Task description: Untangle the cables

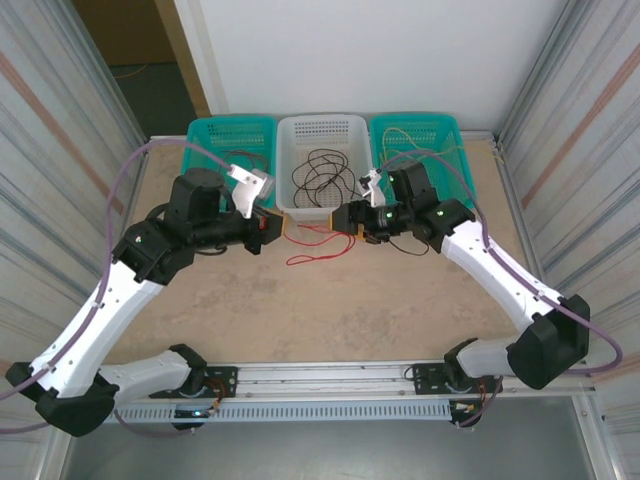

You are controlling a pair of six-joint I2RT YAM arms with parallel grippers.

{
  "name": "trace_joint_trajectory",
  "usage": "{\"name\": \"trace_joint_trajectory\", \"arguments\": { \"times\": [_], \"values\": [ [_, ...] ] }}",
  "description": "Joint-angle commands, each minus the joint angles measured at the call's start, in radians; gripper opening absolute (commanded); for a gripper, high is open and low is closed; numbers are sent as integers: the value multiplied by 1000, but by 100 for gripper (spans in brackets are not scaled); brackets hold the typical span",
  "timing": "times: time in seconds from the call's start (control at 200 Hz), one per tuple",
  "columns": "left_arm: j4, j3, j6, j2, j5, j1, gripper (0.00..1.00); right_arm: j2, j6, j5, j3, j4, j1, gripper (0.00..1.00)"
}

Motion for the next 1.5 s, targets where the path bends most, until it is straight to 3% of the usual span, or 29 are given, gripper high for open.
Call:
{"name": "trace_joint_trajectory", "arguments": {
  "times": [0.0,0.165,0.366,0.546,0.621,0.691,0.761,0.847,0.927,1.252,1.318,1.373,1.443,1.493],
  "values": [
    [42,-10,16,-38,-11,7,0,15,41,-37,-18,50,10,61],
    [61,-28,18,-65,-35,7,0,9,59,-45,-38,62,10,55],
    [68,-48,24,-81,-60,7,0,-21,68,-27,-38,75,-10,24],
    [51,-88,23,-104,-92,13,0,-70,93,-17,-42,104,-94,3],
    [10,-111,-9,-111,-183,24,0,-92,107,-18,-38,124,-139,0],
    [-63,-134,-87,-118,-368,53,0,-116,119,-25,-33,146,-182,0],
    [-159,-162,-184,-127,-491,141,0,-137,133,-33,-30,173,-223,0],
    [-168,-230,-227,-165,-376,297,0,-152,133,-34,-17,179,-254,0],
    [-142,-295,-250,-200,-304,378,0,-163,132,-28,-10,174,-279,0],
    [-216,-371,-251,-185,-324,496,0,-222,156,-2,-23,183,-373,0],
    [-212,-379,-245,-183,-294,530,0,-226,164,-6,-21,190,-383,0],
    [-192,-372,-230,-175,-206,551,0,-224,169,-16,-13,196,-376,0],
    [-165,-343,-234,-172,-114,552,30,-217,141,-1,7,173,-354,0],
    [-139,-319,-225,-181,-76,550,43,-210,112,23,26,140,-334,0]
  ]
}}
